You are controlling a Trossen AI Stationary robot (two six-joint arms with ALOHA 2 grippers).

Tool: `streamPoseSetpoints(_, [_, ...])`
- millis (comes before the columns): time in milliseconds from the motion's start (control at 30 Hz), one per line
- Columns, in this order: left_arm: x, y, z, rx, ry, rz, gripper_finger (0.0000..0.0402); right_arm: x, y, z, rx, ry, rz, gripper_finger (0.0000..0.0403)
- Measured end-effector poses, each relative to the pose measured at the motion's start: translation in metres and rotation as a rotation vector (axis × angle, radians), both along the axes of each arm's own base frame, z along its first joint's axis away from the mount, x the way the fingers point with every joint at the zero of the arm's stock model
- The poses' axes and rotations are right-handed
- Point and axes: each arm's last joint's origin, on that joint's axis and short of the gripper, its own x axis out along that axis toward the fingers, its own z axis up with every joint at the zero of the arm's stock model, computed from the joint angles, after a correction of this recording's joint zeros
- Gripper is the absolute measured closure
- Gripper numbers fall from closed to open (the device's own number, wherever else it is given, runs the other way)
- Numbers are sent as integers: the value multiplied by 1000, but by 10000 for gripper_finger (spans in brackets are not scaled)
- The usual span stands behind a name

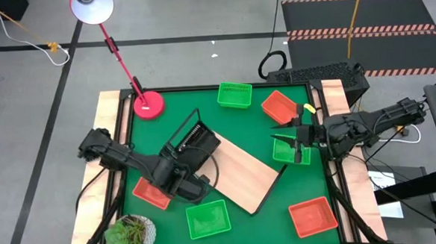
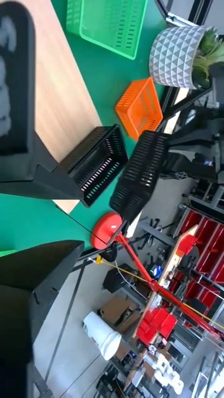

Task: Stack baskets on shelf by color
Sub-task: Stack the black bin on the black bin on the shelf

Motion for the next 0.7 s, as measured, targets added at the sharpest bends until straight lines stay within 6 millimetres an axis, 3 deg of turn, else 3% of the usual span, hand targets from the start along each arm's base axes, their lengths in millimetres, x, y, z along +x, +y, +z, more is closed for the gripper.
streamPoseSetpoints(367, [26, 19, -28, -57, 130, 54, 386, 0, 0, 0, 9, -2, -1, 293])
streamPoseSetpoints(700, [34, 31, -34, -80, 147, 74, 385, 0, 0, 0, 10, -3, -2, 293])
